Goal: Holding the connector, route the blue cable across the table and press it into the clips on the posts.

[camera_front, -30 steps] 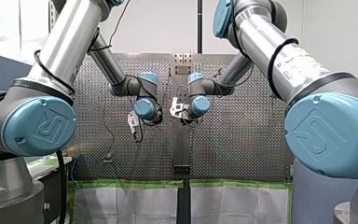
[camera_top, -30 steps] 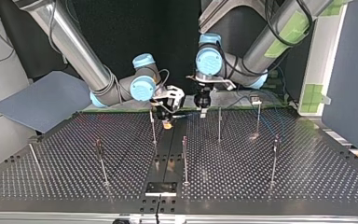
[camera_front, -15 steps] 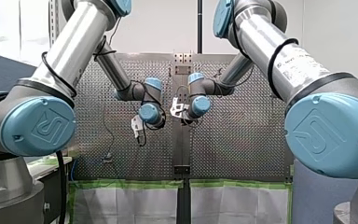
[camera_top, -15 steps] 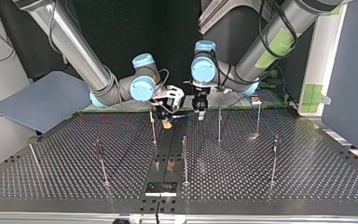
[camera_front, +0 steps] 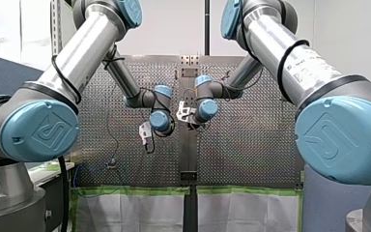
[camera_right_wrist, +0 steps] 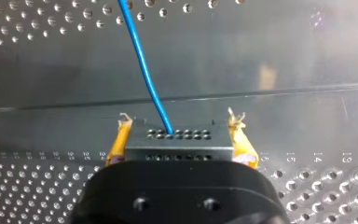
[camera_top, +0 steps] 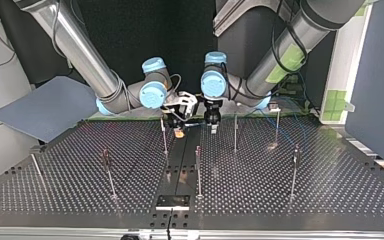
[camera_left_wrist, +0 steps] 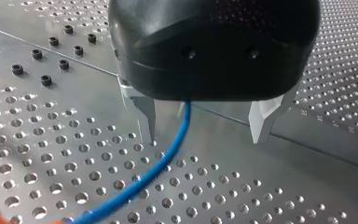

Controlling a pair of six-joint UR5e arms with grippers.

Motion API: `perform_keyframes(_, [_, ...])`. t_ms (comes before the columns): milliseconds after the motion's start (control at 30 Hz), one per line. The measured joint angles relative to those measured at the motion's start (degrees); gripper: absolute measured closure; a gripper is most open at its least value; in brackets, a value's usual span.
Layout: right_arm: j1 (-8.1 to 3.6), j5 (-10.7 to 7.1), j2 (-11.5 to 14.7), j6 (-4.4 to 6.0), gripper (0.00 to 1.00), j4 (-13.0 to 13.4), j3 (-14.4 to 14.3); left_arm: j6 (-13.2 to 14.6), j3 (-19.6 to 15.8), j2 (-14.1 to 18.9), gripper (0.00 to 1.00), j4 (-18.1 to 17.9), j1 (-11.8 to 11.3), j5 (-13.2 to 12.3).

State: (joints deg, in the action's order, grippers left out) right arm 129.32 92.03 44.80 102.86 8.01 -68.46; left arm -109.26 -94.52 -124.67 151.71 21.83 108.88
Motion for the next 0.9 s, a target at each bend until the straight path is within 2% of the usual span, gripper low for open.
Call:
perform_keyframes(100, [-0.05,0.0,0.0,-0.01,1.0,0.02,0.01,0.28,0.19,0.01,0.0,0.19,0.24,0.46])
perform_keyframes(167, [-0.06,0.0,0.0,-0.01,1.0,0.02,0.01,0.46,0.22,0.0,0.32,0.23,0.42,1.02])
perform_keyframes(200, [-0.06,0.0,0.0,-0.01,1.0,0.02,0.02,0.55,0.22,-0.01,0.32,0.24,0.54,1.5])
perform_keyframes(267, [-0.08,-0.01,0.0,-0.01,1.0,0.01,0.0,0.63,0.22,-0.01,0.56,0.25,0.67,2.24])
perform_keyframes(300, [-0.09,-0.04,0.0,-0.03,1.0,0.01,0.0,0.63,0.22,0.0,0.56,0.25,0.74,2.61])
perform_keyframes(333, [-0.11,-0.08,0.0,-0.05,1.0,0.01,0.01,0.62,0.22,0.0,0.69,0.26,0.78,2.82])
perform_keyframes(367, [-0.13,-0.11,0.0,-0.06,1.0,0.01,0.01,0.61,0.22,0.0,0.77,0.26,0.81,2.97])
perform_keyframes(400, [-0.15,-0.13,0.0,-0.07,1.0,-0.01,0.01,0.59,0.22,0.0,0.77,0.28,0.83,3.11])
perform_keyframes(433, [-0.18,-0.14,0.0,-0.08,1.0,-0.03,0.0,0.58,0.23,0.0,0.89,0.31,0.84,3.17])
perform_keyframes(467, [-0.2,-0.15,0.01,-0.09,1.0,-0.05,0.01,0.56,0.23,0.0,0.95,0.39,0.84,3.22])
perform_keyframes(500, [-0.22,-0.18,0.02,-0.11,1.0,-0.12,0.01,0.52,0.23,0.0,0.95,0.51,0.85,3.25])
perform_keyframes(533, [-0.24,-0.2,0.04,-0.14,1.0,-0.25,0.01,0.48,0.23,0.01,1.0,0.6,0.87,3.27])
perform_keyframes(767, [-0.41,-0.27,0.54,-0.35,1.0,-1.85,0.02,0.22,0.24,0.28,1.0,1.99,1.17,3.43])
perform_keyframes(900, [-0.44,-0.26,1.92,-0.34,1.0,-2.68,0.02,0.15,0.22,0.99,1.0,3.48,1.38,4.54])
